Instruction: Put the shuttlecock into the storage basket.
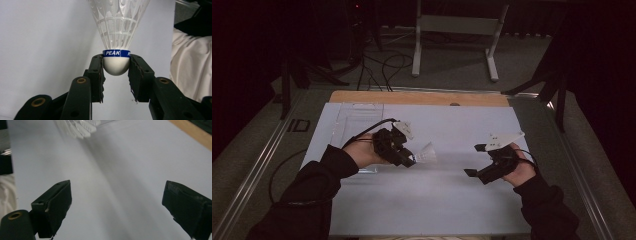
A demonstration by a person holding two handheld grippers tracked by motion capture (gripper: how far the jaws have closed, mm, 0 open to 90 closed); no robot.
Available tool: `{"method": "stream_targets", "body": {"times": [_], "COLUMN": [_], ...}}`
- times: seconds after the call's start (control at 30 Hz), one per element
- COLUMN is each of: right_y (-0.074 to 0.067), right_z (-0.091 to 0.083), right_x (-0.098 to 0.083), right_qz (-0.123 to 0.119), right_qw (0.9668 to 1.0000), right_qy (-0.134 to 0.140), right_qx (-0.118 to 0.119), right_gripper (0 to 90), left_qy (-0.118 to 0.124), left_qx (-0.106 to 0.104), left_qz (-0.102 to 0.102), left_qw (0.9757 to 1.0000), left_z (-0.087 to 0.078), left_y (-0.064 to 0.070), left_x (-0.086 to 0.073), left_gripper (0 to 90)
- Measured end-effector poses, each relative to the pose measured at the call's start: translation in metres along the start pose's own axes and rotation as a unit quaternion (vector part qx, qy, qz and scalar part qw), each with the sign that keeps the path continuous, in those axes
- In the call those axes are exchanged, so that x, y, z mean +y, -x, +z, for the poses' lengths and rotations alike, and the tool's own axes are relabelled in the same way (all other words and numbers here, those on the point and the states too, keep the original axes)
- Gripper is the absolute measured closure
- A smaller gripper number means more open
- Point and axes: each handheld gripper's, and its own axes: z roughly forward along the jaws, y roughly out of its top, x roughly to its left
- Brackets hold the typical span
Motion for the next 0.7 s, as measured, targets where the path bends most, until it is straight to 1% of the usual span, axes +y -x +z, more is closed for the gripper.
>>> {"method": "stream_targets", "body": {"times": [0.07,0.1,0.17,0.2,0.23,0.27,0.3,0.37,0.4,0.43,0.47,0.53,0.6,0.63,0.7], "right_y": [0.000,0.000,0.000,0.001,0.001,0.001,0.001,0.000,0.000,0.000,0.001,0.000,0.000,0.000,-0.001], "right_z": [-0.001,-0.001,-0.002,-0.002,-0.002,-0.001,-0.001,0.000,0.000,0.001,0.001,0.003,0.003,0.003,0.002], "right_x": [-0.005,-0.007,-0.010,-0.012,-0.013,-0.015,-0.017,-0.020,-0.022,-0.024,-0.026,-0.029,-0.030,-0.033,-0.037], "right_qz": [0.003,0.007,0.009,0.013,0.015,0.017,0.016,0.019,0.020,0.022,0.024,0.025,0.027,0.024,0.028], "right_qw": [0.9999,0.9999,0.9998,0.9998,0.9997,0.9996,0.9996,0.9994,0.9994,0.9993,0.9993,0.9991,0.9990,0.9988,0.9986], "right_qy": [0.007,0.009,0.013,0.014,0.015,0.016,0.017,0.021,0.020,0.021,0.020,0.020,0.021,0.022,0.029], "right_qx": [-0.010,-0.007,-0.013,-0.010,-0.013,-0.015,-0.015,-0.020,-0.020,-0.019,-0.020,-0.029,-0.029,-0.035,-0.035], "right_gripper": [9.0,9.0,9.0,9.0,9.0,9.0,9.0,9.0,9.0,9.0,9.0,9.0,9.0,9.1,9.1], "left_qy": [0.004,0.005,0.002,0.004,0.002,0.001,0.000,0.006,0.005,0.008,0.012,0.016,0.016,0.022,0.026], "left_qx": [0.001,0.008,0.016,0.016,0.015,0.021,0.020,0.026,0.026,0.033,0.031,0.038,0.038,0.043,0.049], "left_qz": [-0.007,-0.006,-0.008,-0.017,-0.019,-0.021,-0.028,-0.036,-0.040,-0.039,-0.045,-0.048,-0.048,-0.057,-0.066], "left_qw": [1.0000,0.9999,0.9998,0.9997,0.9997,0.9996,0.9994,0.9990,0.9989,0.9987,0.9984,0.9980,0.9980,0.9972,0.9962], "left_z": [-0.004,-0.005,-0.008,-0.009,-0.010,-0.011,-0.013,-0.018,-0.020,-0.022,-0.025,-0.030,-0.030,-0.037,-0.041], "left_y": [-0.001,-0.001,-0.002,-0.003,-0.004,-0.004,-0.005,-0.006,-0.007,-0.007,-0.008,-0.009,-0.009,-0.010,-0.011], "left_x": [-0.002,-0.003,-0.007,-0.009,-0.011,-0.013,-0.015,-0.020,-0.022,-0.024,-0.026,-0.029,-0.029,-0.034,-0.038], "left_gripper": [66.2,66.2,66.2,66.2,66.2,66.2,66.2,66.2,66.2,66.2,66.2,66.2,66.2,66.2,66.2]}}
